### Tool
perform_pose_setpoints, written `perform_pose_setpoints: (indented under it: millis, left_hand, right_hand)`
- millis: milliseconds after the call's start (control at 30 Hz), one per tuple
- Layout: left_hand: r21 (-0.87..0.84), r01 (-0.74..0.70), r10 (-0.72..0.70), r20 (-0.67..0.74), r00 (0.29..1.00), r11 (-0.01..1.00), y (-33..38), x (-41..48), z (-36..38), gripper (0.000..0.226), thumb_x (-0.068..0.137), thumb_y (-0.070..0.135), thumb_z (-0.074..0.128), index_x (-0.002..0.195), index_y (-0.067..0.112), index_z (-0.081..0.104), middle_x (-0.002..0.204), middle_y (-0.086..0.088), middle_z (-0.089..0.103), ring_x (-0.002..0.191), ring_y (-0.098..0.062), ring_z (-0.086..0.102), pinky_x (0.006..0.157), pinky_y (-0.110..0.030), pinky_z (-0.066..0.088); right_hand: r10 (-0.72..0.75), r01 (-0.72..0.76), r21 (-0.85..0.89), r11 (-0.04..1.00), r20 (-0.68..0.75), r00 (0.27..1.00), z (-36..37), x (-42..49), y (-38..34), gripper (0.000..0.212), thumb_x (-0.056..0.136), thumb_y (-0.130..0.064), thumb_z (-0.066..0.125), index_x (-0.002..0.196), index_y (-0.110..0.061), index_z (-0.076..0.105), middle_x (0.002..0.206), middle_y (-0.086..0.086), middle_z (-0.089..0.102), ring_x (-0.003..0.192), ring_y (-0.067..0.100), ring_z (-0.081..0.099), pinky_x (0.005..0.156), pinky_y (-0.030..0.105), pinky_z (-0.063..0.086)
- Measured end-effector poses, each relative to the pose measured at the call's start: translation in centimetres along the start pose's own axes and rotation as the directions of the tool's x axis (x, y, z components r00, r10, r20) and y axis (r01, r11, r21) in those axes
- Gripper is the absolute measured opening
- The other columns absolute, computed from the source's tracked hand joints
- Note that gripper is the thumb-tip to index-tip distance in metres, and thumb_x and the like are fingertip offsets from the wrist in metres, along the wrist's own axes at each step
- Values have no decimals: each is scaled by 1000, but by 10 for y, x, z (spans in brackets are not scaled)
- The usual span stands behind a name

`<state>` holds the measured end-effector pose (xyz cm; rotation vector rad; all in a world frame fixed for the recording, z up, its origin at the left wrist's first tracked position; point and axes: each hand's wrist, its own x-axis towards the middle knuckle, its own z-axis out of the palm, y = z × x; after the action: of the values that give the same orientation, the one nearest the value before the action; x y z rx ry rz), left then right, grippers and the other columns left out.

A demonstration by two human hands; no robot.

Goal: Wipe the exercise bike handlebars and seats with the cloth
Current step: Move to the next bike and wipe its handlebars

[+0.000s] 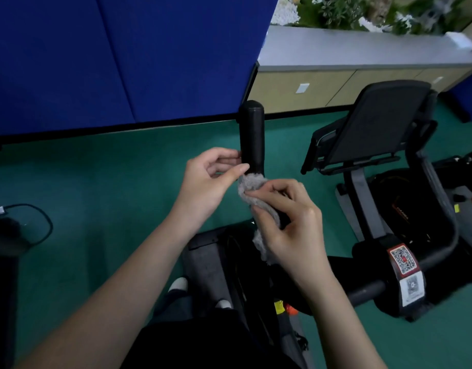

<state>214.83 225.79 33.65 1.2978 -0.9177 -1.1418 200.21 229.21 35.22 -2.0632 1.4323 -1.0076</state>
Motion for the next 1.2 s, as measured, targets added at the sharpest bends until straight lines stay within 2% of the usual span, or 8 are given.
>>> perform_pose_setpoints:
  millis: [133, 200, 367, 467, 600, 767, 900, 1200]
  left_hand:
    - [75, -67, 65, 30, 997, 995, -4, 3, -4, 18, 83, 4, 69, 100, 8, 66, 91, -4, 68, 78, -3, 62, 77, -17, 52]
    - [249, -239, 239, 34, 971, 938, -8, 2, -10, 21, 85, 12, 69, 105, 9, 65, 100, -4, 65, 84, -5, 62, 78, -17, 50]
    - [608, -662, 652, 291, 700, 438, -10, 1, -23, 29, 92, 19, 62, 116, 3, 62, 110, -11, 60, 104, -22, 53, 93, -32, 41]
    - [584, -789, 704, 479, 524, 190, -4, 8, -19, 25, 93, 20, 61, 113, 7, 67, 115, -8, 64, 112, -25, 52, 96, -37, 37]
    - [496, -868, 662, 647, 378, 11, 2, 23, -7, 21, 96, 24, 55, 103, 12, 71, 111, -1, 68, 120, -23, 54, 110, -38, 27]
    - [469, -880, 613, 717, 332, -71, 7, 46, -1, 26, 96, 24, 52, 87, 12, 73, 91, 0, 69, 110, -22, 59, 114, -38, 20]
    - [483, -875, 591, 717, 370, -39, 7, 45, -1, 26, 95, 23, 52, 81, 12, 71, 84, 1, 66, 104, -21, 57, 115, -34, 13]
    - [514, -855, 582, 719, 381, -75, 7, 42, -1, 28, 97, 24, 50, 81, 12, 70, 85, 1, 64, 104, -21, 56, 116, -34, 12]
  right_hand:
    - [159, -153, 65, 986, -107, 981, -4, -13, -4, 21, 83, -9, 63, 100, -14, 75, 95, -2, 61, 93, 3, 59, 82, 14, 43]
    - [231, -225, 51, 973, -192, 954, 5, -7, -6, 20, 85, -11, 62, 100, -13, 75, 94, 0, 63, 91, 2, 60, 82, 13, 43]
    - [276, -298, -42, 954, -275, 921, 17, 4, -14, 18, 87, -6, 64, 100, -12, 75, 93, 1, 67, 88, 3, 60, 82, 7, 41]
    - [288, -336, -152, 930, -269, 919, 9, -18, -12, 15, 88, -6, 64, 96, -10, 75, 87, 0, 65, 81, 1, 58, 76, 3, 38]
    - [412, -456, -145, 878, -258, 874, -1, -32, -10, 13, 88, -7, 63, 80, -9, 72, 75, 1, 64, 71, 0, 54, 67, 2, 35]
    - [425, -458, -97, 883, -245, 871, 15, 10, -11, 25, 89, -11, 56, 68, 2, 56, 61, 10, 54, 61, 22, 45, 64, 38, 36]
    - [443, -451, -62, 891, -109, 890, 7, 15, -6, 33, 91, -13, 53, 61, -4, 45, 52, 3, 33, 57, 14, 28, 53, 32, 30]
    - [593, -597, 305, 742, 118, 797, 8, 29, 18, 32, 81, -26, 57, 66, 1, 50, 62, 2, 41, 63, 14, 38, 59, 30, 31]
